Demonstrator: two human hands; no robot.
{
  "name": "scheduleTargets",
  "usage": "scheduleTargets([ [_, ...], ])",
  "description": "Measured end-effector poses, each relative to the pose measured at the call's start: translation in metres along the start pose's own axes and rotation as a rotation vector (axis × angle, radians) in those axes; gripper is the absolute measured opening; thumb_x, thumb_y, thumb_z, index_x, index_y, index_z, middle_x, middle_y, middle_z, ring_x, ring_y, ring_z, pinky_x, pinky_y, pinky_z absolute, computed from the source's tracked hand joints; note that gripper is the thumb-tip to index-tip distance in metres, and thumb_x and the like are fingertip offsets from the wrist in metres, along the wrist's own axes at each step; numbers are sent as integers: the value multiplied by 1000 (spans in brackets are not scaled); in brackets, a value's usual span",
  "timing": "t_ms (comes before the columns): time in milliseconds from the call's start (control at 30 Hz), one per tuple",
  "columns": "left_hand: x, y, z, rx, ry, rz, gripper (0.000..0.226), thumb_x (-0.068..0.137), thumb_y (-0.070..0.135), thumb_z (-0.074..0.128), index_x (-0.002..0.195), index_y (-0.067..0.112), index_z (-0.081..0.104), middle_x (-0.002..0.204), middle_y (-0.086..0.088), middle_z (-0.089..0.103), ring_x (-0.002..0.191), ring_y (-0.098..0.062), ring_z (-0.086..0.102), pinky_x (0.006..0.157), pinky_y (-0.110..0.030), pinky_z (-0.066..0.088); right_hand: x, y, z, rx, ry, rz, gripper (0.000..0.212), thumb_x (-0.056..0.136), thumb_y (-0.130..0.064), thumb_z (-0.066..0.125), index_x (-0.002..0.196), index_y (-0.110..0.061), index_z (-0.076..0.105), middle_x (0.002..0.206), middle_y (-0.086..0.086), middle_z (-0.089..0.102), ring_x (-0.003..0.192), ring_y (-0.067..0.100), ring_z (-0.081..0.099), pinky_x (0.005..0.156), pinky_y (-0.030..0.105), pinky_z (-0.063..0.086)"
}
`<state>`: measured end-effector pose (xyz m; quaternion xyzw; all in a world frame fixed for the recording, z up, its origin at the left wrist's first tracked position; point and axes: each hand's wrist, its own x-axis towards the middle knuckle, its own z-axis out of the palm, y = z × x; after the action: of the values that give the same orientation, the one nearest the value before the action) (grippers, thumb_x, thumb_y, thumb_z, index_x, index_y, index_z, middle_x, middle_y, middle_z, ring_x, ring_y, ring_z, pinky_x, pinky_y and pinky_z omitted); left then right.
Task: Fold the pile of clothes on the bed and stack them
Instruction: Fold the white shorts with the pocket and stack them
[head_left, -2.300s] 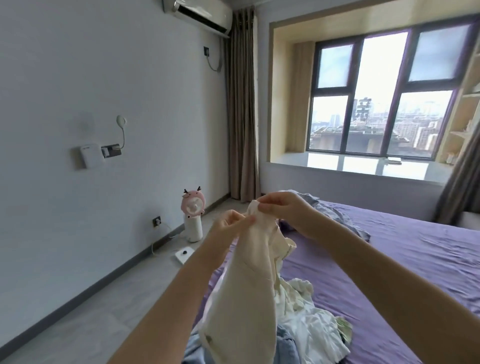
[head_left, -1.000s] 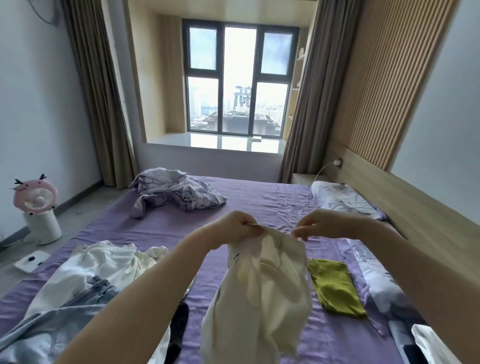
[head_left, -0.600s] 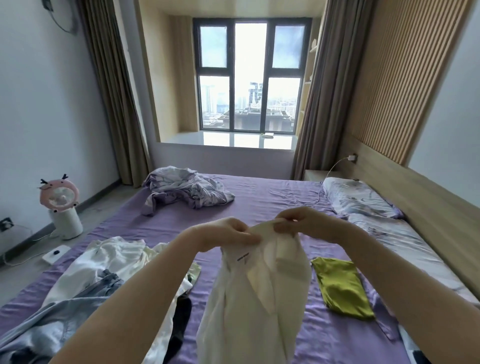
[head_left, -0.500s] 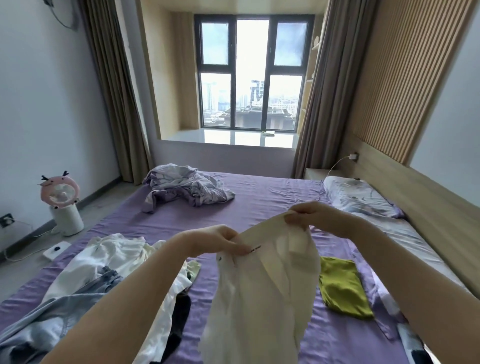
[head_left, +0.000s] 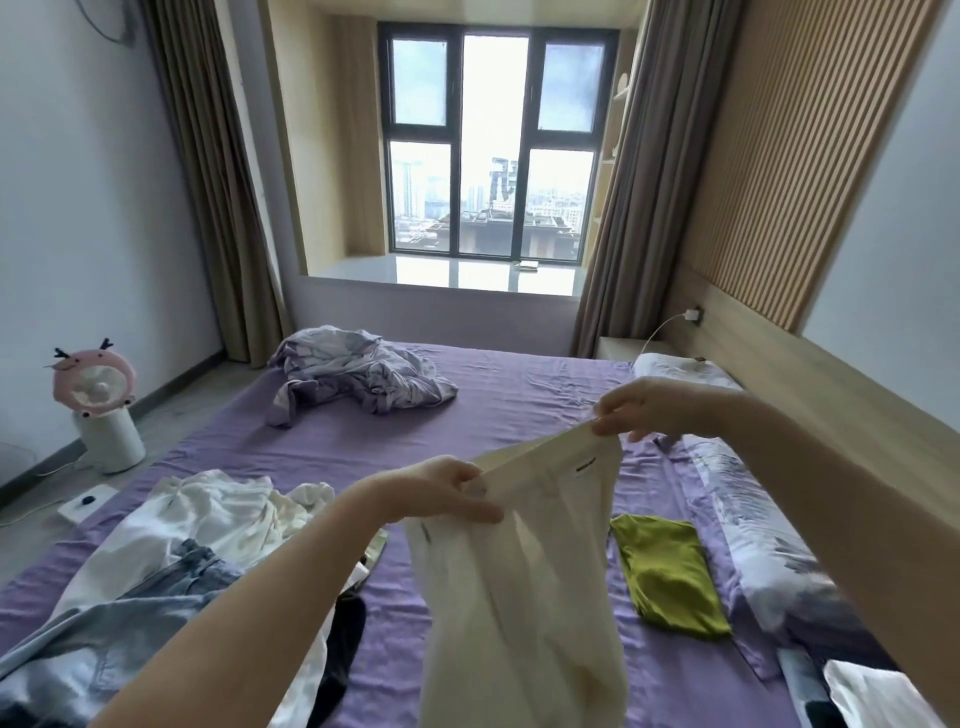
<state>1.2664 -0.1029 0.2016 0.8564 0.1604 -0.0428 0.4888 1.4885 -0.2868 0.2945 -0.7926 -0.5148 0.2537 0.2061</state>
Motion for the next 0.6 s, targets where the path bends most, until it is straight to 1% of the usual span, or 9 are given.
scheduleTargets([
  [33,-1,-1,-1,-52,-15,0,15,76,26,81,79,24,67,78,8,65,74,-10,61,74,-32,54,2,3,-2,5,4,22,13,93,-24,61,87,-13,65,77,-6,59,56,-6,58,43,8,40],
  [100,-1,-1,-1,-55,-58,-23,31,74,21,82,97,22,61,94,0,63,84,-16,62,82,-41,55,6,9,-5,-62,35,39,19,95,-22,58,77,-15,58,75,-2,56,55,-3,57,44,7,40],
  [167,0,-1,1,104,-44,-57,44,74,21,81,108,24,53,99,3,58,86,-13,59,75,-33,55,7,9,-5,-223,108,16,29,94,-27,59,68,-18,49,68,-4,48,54,2,47,45,7,38],
  [267,0,-4,-3,307,-45,-90,33,79,18,78,103,13,57,93,-2,58,85,-16,56,76,-33,52,1,20,-8,-311,216,-12,37,89,-28,66,63,-19,41,65,-4,42,60,8,39,49,16,39],
  [367,-5,-5,-18,588,-28,-131,26,83,30,72,94,8,65,84,-1,54,79,-14,49,72,-25,42,-9,34,-15,-349,328,-28,37,83,-29,72,62,-20,44,68,4,52,66,17,46,61,28,39],
  [433,-11,-3,-31,852,-5,-131,26,84,35,67,99,13,66,89,-3,59,84,-17,54,82,-26,41,-14,41,-18,-395,414,-69,38,81,-26,75,62,-21,43,76,14,59,75,27,54,70,37,44],
  [500,-11,-2,-42,1066,55,-111,24,88,32,60,107,18,64,105,-1,65,101,-20,55,95,-29,36,-18,47,-21,-443,465,-92,38,81,-23,75,63,-20,41,76,15,58,77,32,55,73,41,45],
  [533,-8,-3,-46,1141,111,-70,21,91,28,56,109,20,64,109,2,66,106,-21,54,96,-29,35,-20,50,-22,-463,475,-95,36,82,-23,73,66,-19,42,76,14,58,77,33,55,74,42,47],
  [600,-3,3,-52,1295,160,49,14,93,19,53,102,19,64,105,-1,65,99,-23,57,83,-26,39,-22,57,-23,-518,473,-93,33,86,-22,69,70,-17,41,77,14,58,76,33,54,75,45,47],
])
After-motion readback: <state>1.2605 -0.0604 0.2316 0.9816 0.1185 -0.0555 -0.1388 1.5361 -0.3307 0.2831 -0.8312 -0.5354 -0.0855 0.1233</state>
